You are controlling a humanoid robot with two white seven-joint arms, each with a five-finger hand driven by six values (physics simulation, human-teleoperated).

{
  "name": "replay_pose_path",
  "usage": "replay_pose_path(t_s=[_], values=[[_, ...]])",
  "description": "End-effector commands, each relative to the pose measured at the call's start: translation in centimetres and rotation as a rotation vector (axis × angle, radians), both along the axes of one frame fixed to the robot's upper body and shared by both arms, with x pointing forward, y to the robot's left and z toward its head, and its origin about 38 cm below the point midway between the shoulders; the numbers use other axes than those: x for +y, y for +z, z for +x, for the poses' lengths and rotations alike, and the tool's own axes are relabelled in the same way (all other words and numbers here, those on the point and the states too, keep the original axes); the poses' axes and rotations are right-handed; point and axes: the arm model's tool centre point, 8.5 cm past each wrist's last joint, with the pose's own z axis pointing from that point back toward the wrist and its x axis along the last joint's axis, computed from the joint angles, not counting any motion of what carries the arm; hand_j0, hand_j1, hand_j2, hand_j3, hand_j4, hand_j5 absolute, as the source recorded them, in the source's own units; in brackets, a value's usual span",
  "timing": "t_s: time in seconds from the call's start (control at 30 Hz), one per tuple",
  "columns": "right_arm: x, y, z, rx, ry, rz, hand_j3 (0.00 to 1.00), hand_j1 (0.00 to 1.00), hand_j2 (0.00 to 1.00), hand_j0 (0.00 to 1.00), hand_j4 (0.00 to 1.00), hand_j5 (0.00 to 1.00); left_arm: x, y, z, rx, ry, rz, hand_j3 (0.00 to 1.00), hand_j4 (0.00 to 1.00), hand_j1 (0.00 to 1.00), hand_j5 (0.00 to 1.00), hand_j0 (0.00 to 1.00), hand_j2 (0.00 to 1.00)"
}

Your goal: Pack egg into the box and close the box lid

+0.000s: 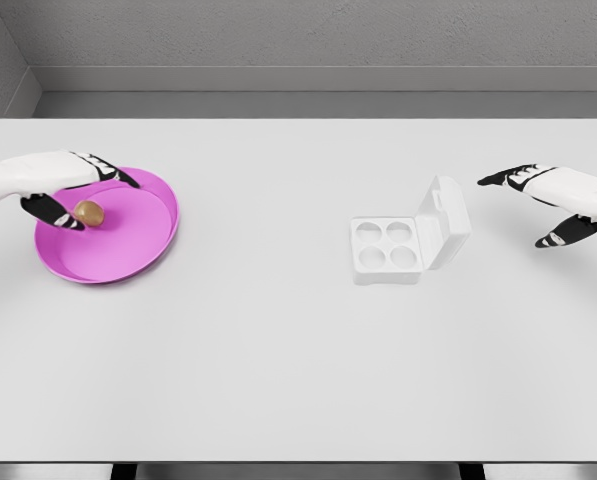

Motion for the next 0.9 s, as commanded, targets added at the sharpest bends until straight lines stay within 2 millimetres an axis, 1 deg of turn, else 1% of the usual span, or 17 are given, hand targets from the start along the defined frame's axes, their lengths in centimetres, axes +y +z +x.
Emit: replay_pose_path(t_s=[0.0,0.03,0.1,0.4,0.47,0.6,0.8,0.87], values=[[0.0,0.1,0.0,0.000,-0.002,0.005,1.00,1.00,1.00,1.00,1.00,1.00,0.6,0.1,0.1,-0.007,0.015,0.030,0.75,0.75,0.75,0.75,0.75,0.75],[0.0,0.0,0.0,0.001,-0.001,0.005,1.00,1.00,1.00,1.00,1.00,1.00,0.6,0.0,0.1,-0.010,0.014,0.053,0.69,0.69,0.69,0.69,0.69,0.69],[0.2,0.0,-0.1,0.002,0.003,0.006,1.00,1.00,1.00,1.00,1.00,1.00,1.1,0.3,0.3,-0.030,0.026,0.092,0.69,0.69,0.69,0.69,0.69,0.69],[1.0,-1.0,-0.3,0.029,0.028,-0.001,1.00,1.00,1.00,1.00,1.00,1.00,0.8,-0.1,0.3,-0.027,0.021,0.094,0.72,0.72,0.72,0.72,0.72,0.72],[1.0,-1.0,-0.3,0.029,0.028,-0.001,1.00,1.00,1.00,1.00,1.00,1.00,1.9,-1.0,0.4,0.000,0.059,0.094,0.72,0.72,0.72,0.72,0.72,0.72],[1.0,-1.1,-0.4,0.030,0.030,-0.002,1.00,1.00,1.00,1.00,1.00,1.00,2.6,-1.6,0.2,0.019,0.076,0.096,0.72,0.72,0.72,0.72,0.72,0.72],[1.0,-1.1,-0.4,0.030,0.030,-0.002,1.00,1.00,1.00,1.00,1.00,1.00,2.4,-1.8,0.1,0.020,0.073,0.091,0.75,0.75,0.75,0.75,0.75,0.75],[1.0,-1.1,-0.4,0.030,0.030,-0.002,1.00,1.00,1.00,1.00,1.00,1.00,1.7,-1.8,0.4,0.012,0.067,0.072,0.76,0.76,0.76,0.76,0.76,0.76]])
